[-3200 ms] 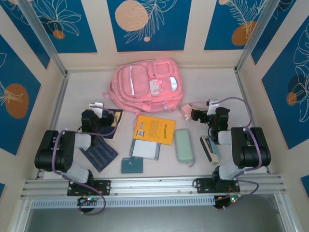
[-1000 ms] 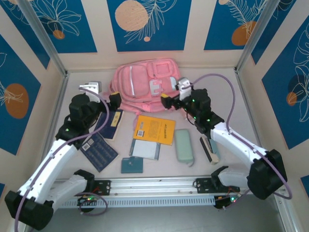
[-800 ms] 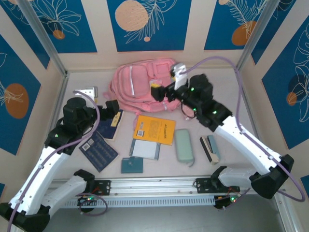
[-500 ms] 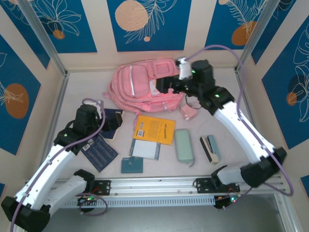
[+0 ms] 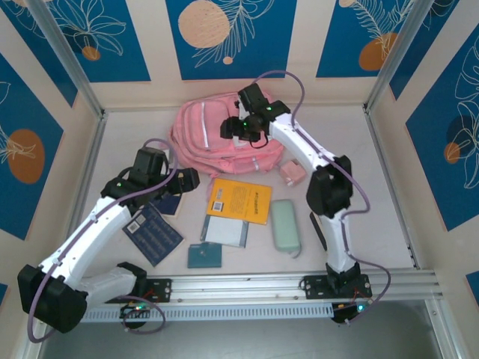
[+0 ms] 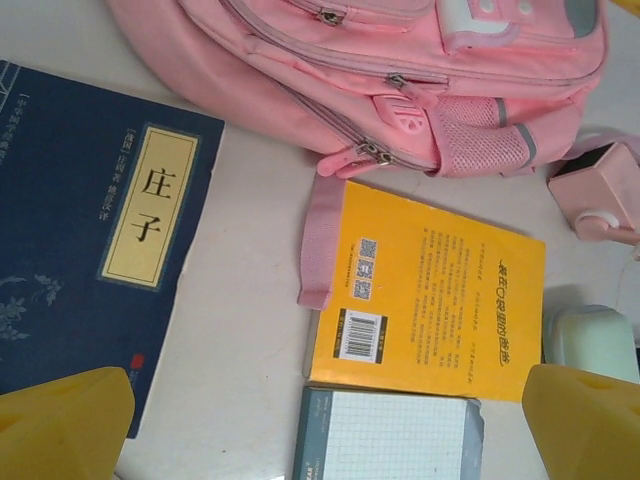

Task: Pack the student bag
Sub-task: Pick up the student bag from the top-center of the table.

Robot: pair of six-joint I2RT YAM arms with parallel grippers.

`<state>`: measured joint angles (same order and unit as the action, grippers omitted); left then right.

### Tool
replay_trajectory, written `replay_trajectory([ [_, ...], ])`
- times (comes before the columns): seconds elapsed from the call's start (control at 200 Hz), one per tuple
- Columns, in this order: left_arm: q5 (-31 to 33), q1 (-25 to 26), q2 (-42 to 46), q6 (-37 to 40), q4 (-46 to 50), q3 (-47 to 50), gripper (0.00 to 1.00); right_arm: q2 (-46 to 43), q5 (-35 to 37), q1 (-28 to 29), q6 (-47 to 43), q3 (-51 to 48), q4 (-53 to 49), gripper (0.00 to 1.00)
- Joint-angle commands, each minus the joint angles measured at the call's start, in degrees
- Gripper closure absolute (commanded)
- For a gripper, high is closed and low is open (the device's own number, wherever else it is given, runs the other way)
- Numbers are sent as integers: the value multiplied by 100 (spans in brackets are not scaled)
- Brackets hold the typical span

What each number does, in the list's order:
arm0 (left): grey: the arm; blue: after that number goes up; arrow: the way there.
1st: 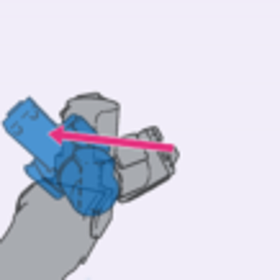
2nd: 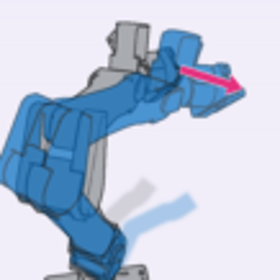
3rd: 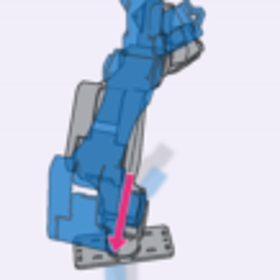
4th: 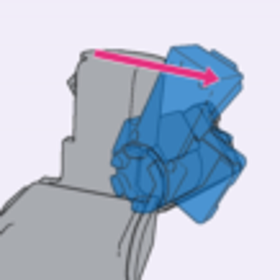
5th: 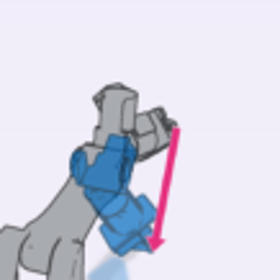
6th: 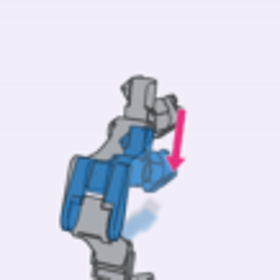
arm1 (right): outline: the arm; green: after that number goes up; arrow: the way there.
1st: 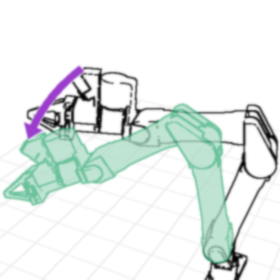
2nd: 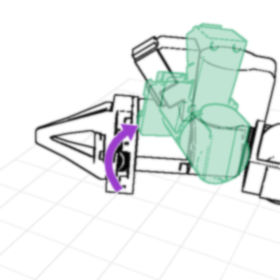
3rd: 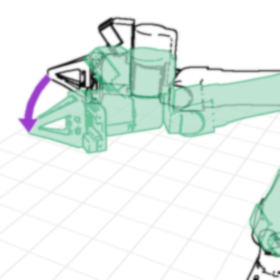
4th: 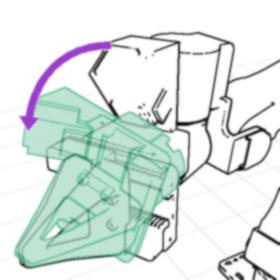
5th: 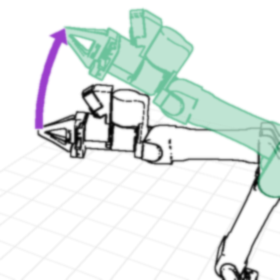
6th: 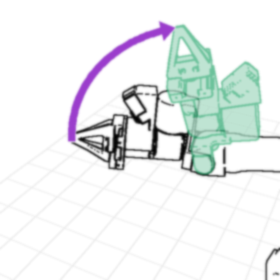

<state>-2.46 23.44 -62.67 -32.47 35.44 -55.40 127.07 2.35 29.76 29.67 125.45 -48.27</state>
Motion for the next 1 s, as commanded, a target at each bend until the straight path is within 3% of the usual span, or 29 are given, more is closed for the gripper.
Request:
replay_trajectory([
  [0.0, 369, -88, -213, 237, 144, -271, 0, 871, 161, -28, 154, 1247, -879, 33],
  [0.05, 351, -176, -286, 237, 182, -292, 0, 1333, 196, -1, 136, 1884, -1145, 33],
  [0.22, -28, -460, -250, 57, -54, -78, 0, 3459, 249, -85, 231, 5469, -2547, 34],
  [0.335, -126, -507, -285, 55, -46, -85, 0, 3314, -231, -228, 422, 4632, -1914, 36],
  [0.55, -291, -540, -376, -5, -111, -50, 2, 3794, -1086, -210, 331, 5020, -1678, 46],
  [0.655, -408, -567, -421, -70, -173, -7, 3, 3870, -1061, -103, 182, 5108, -1620, 59],
  [0.825, -576, -644, -468, -181, -285, 105, 4, 3929, -919, -80, 249, 5071, -1615, 69],
  [0.865, -642, -660, -495, -211, -325, 137, 4, 3954, -898, -97, 298, 5069, -1615, 78],
  [0.915, -721, -693, -529, -246, -359, 160, 4, 3966, -801, -147, 389, 5082, -1639, 99],
  [0.995, -806, -737, -587, -252, -361, 172, 5, 3958, -659, -236, 486, 5308, -1745, 100],
])
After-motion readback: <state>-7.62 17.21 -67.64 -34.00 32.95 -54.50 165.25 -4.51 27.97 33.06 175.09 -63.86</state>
